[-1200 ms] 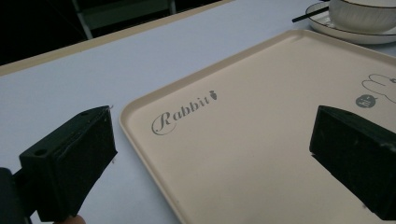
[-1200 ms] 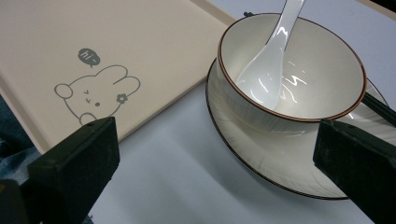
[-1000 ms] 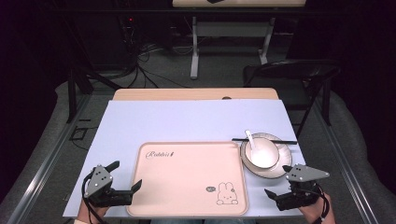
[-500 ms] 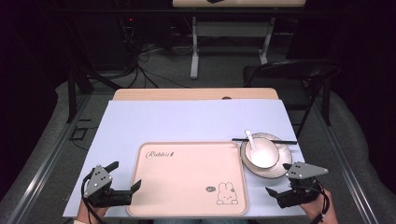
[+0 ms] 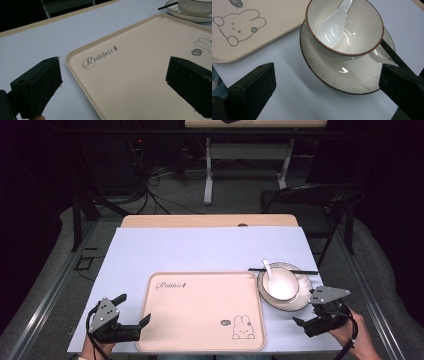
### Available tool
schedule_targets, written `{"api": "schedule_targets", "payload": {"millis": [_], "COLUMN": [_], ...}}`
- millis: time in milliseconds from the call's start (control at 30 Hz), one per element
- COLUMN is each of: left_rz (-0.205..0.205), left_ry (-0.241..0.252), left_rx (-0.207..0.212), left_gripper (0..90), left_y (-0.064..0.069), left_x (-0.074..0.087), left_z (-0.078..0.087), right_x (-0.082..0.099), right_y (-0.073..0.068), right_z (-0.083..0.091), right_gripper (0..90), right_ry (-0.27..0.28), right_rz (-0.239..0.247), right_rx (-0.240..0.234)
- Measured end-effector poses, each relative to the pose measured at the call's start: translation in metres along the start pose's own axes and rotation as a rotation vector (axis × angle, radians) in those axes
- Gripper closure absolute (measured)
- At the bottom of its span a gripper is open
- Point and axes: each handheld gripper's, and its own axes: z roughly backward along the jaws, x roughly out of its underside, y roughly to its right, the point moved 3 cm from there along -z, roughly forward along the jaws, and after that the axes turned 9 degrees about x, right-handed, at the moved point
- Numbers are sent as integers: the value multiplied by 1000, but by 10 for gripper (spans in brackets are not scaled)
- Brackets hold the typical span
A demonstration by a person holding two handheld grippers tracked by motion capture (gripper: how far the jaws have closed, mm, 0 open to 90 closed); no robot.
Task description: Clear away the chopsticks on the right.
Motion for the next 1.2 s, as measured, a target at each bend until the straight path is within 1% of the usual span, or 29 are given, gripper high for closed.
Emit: {"api": "schedule_targets", "payload": {"millis": [33,167,300,367,433,500,567,600,633,667,733,767,833,867,900,1000,1033,1167,1200], "left_rz": [0,-1,-7,-3,2,2,2,2,2,1,4,6,13,13,15,7,8,10,12], "left_ry": [3,0,-3,1,-1,-2,-1,-2,-2,-3,-3,-1,4,17,23,7,4,2,2], "left_rx": [-1,1,2,-4,-7,-7,-6,-5,-4,-5,-7,-9,-9,-10,-9,-6,-4,-5,-5], "left_gripper": [1,1,1,1,1,2,2,2,1,1,1,1,1,1,1,1,1,1,1], "left_y": [0,-1,1,0,0,0,0,0,0,-1,-1,-2,-2,-2,-2,-1,-1,-2,-2], "left_x": [0,0,-1,0,0,0,0,0,0,1,1,2,2,1,1,1,1,1,1], "left_z": [0,-1,-2,0,0,0,0,0,0,0,1,2,3,3,4,2,1,1,1], "right_x": [-1,-4,-8,-9,-11,-14,-17,-19,-21,-22,-26,-28,-32,-34,-37,-44,-46,-51,-52], "right_y": [3,15,27,32,36,40,44,47,50,52,56,59,64,67,71,78,80,89,91], "right_z": [0,1,-2,-5,-6,-7,-8,-8,-9,-10,-10,-10,-10,-11,-12,-16,-17,-27,-30], "right_gripper": [3,0,0,0,0,0,0,0,0,0,0,0,0,0,0,0,0,0,0], "right_ry": [-5,-24,-37,-56,-63,-70,-79,-80,-84,-89,-95,-96,-94,-102,-109,-125,-126,-154,-166], "right_rz": [7,32,59,73,88,114,127,133,149,160,190,197,219,228,237,258,276,297,314], "right_rx": [5,-2,-14,-16,-25,-30,-30,-38,-51,-44,-53,-50,-69,-65,-78,-101,-109,-137,-146]}}
